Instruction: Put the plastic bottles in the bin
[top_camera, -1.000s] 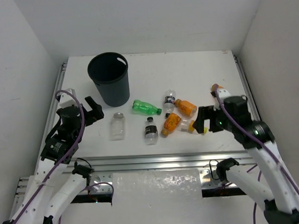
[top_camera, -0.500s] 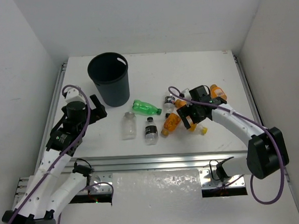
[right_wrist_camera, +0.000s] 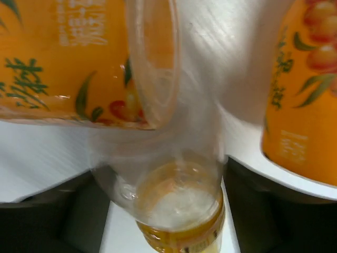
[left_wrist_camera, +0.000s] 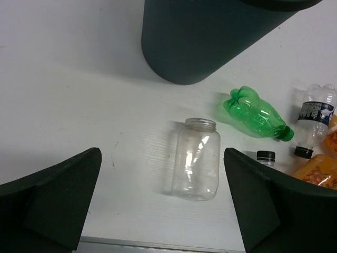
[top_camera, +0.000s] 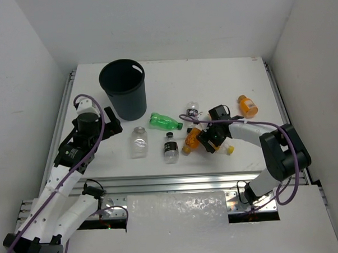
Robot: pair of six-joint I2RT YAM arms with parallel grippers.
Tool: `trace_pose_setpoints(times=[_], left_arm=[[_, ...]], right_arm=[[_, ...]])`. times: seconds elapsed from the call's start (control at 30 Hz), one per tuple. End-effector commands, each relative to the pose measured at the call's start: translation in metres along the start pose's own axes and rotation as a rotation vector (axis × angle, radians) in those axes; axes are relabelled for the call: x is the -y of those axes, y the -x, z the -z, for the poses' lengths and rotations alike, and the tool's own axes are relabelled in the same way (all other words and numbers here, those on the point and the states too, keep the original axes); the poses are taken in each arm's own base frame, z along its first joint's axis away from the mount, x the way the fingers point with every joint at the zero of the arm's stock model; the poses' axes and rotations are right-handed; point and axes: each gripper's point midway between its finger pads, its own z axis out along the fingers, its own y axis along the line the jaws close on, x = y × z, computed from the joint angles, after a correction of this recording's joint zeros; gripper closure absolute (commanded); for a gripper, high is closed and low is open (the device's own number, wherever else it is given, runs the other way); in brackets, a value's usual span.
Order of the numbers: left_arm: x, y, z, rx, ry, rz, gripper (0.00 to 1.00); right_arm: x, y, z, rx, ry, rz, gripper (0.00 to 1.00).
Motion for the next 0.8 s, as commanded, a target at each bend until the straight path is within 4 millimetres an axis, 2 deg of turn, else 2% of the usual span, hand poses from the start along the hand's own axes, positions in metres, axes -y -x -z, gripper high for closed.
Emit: trace_pose_setpoints(times=[0.0,0.03,0.07,0.17,0.3,0.37,0.43,0.47,0.5,0.53,0.57,0.6,0.63,0.67,0.7,0.73,0.77], left_arm=[[0.005,0.013,-0.001,0.044,-0.026,0.007,0.0],[0.005,0.012,-0.001,0.042,-0.026,0.007,0.0],[0.006,0.012,-0.001,0.042,-0.027,0.007,0.0],[0.006,0.012,-0.001,0.042,-0.027,0.007,0.0],[0.007,0.017,0.004,0.059,-0.039,0.017,0.0],[0.018,0.021,0.01,0.067,-0.106,0.014,0.0],[0.049,0.021,0.022,0.053,-0.29,0.002,0.0],[0.066,0.02,0.027,0.032,-0.38,0.005,0.0],[0.1,0.008,0.046,-0.046,-0.595,-0.004,0.0],[0.123,0.015,0.058,-0.045,-0.724,0.024,0.0],[0.14,0.007,0.064,-0.094,-0.827,0.032,0.0],[0.162,-0.002,0.086,-0.147,-0.977,0.019,0.0],[0.179,0.007,0.097,-0.116,-1.052,0.039,0.0],[0.19,0.004,0.101,-0.127,-1.083,0.036,0.0],[0.208,-0.005,0.117,-0.142,-1.141,0.012,0.0],[0.221,0.002,0.13,-0.124,-1.189,0.004,0.0],[0.232,-0.007,0.129,-0.161,-1.199,-0.007,0.0]], right_arm=[[0.011,0.012,0.007,0.016,-0.037,-0.003,0.32],[0.013,0.015,0.012,0.024,-0.047,-0.012,0.32],[0.014,0.018,0.017,0.03,-0.056,-0.022,0.46],[0.019,0.032,0.044,0.094,-0.111,-0.061,0.59],[0.015,0.042,0.082,0.168,-0.136,-0.068,0.68],[0.009,0.058,0.107,0.265,-0.125,-0.073,0.7],[-0.003,0.072,0.124,0.356,-0.074,-0.085,0.74],[-0.025,0.088,0.141,0.461,0.034,-0.07,0.74],[-0.035,0.107,0.153,0.56,0.089,-0.054,0.74],[-0.051,0.115,0.16,0.625,0.175,-0.047,0.76],[-0.07,0.125,0.172,0.689,0.292,-0.097,0.77],[-0.098,0.146,0.205,0.839,0.46,-0.006,0.78],[-0.114,0.146,0.21,0.866,0.554,-0.005,0.8],[-0.127,0.15,0.222,0.884,0.647,-0.053,0.81],[-0.134,0.16,0.239,0.968,0.685,0.017,0.81],[-0.144,0.162,0.243,0.97,0.722,0.029,0.82],[-0.149,0.164,0.248,0.974,0.743,0.031,0.83]])
